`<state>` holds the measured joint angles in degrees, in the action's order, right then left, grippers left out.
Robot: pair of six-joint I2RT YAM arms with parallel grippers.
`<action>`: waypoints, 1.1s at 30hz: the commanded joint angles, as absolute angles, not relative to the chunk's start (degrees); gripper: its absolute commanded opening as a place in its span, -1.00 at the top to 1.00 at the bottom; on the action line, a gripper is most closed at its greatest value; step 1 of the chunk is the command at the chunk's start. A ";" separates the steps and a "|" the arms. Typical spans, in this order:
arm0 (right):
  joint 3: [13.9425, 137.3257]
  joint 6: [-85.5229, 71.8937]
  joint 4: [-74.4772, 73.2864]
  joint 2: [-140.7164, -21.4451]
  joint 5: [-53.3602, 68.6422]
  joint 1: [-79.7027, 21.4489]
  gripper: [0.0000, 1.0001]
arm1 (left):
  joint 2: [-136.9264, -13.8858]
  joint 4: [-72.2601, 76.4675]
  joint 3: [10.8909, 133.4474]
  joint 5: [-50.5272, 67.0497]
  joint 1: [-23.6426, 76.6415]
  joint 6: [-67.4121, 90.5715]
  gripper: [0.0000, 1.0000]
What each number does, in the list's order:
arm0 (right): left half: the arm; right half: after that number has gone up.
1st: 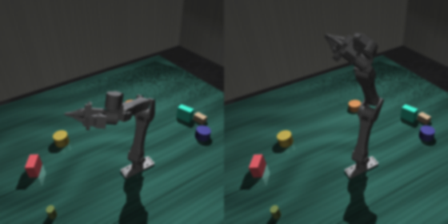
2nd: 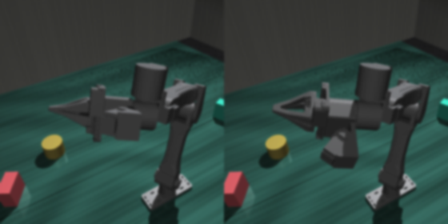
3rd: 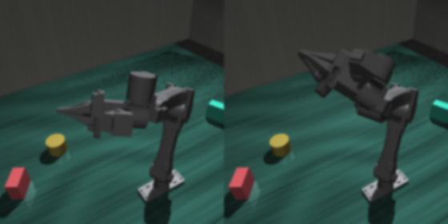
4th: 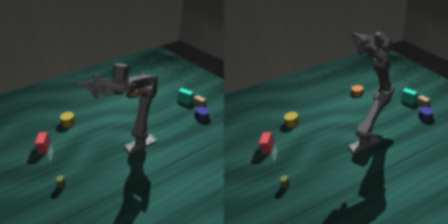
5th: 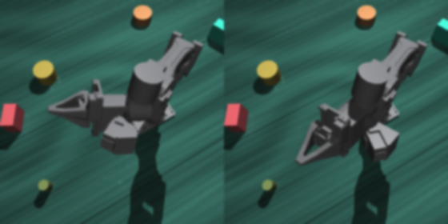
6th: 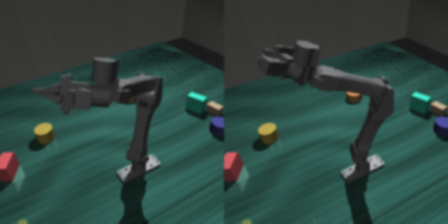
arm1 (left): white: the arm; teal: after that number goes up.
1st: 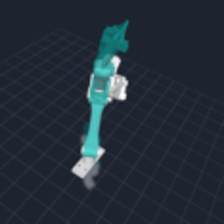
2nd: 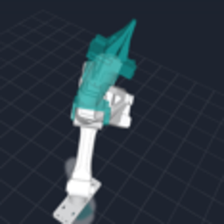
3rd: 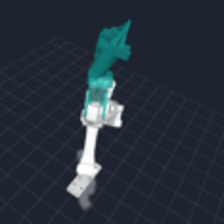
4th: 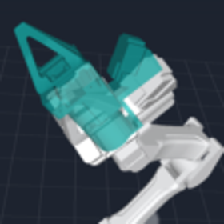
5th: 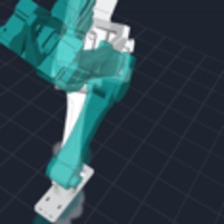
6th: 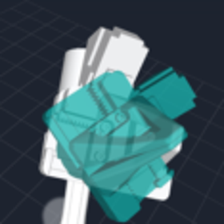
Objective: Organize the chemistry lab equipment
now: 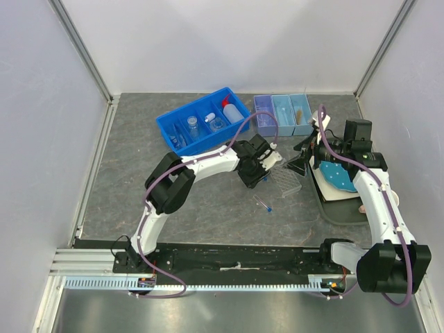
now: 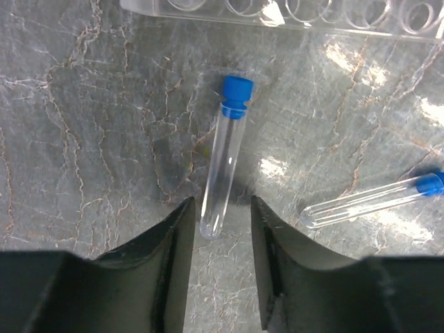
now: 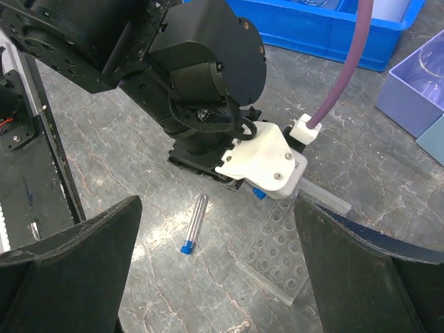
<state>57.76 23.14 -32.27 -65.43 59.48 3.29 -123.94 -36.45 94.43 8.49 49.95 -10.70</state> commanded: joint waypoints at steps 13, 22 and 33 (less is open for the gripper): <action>56.69 24.69 -30.50 -63.99 64.95 3.96 -0.96 | -113.93 -29.37 81.42 -2.90 50.45 -6.60 0.95; 49.22 14.06 -23.20 -68.70 87.07 3.87 -0.96 | -89.25 -10.21 56.89 7.81 50.71 7.02 0.96; 51.24 20.13 -29.71 -74.09 74.98 -5.18 -0.69 | -77.78 16.87 41.84 15.73 54.67 24.34 0.96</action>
<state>50.48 20.27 -31.81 -72.60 76.03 -2.74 -79.66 4.49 42.17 13.43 53.84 16.40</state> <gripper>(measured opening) 0.887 0.054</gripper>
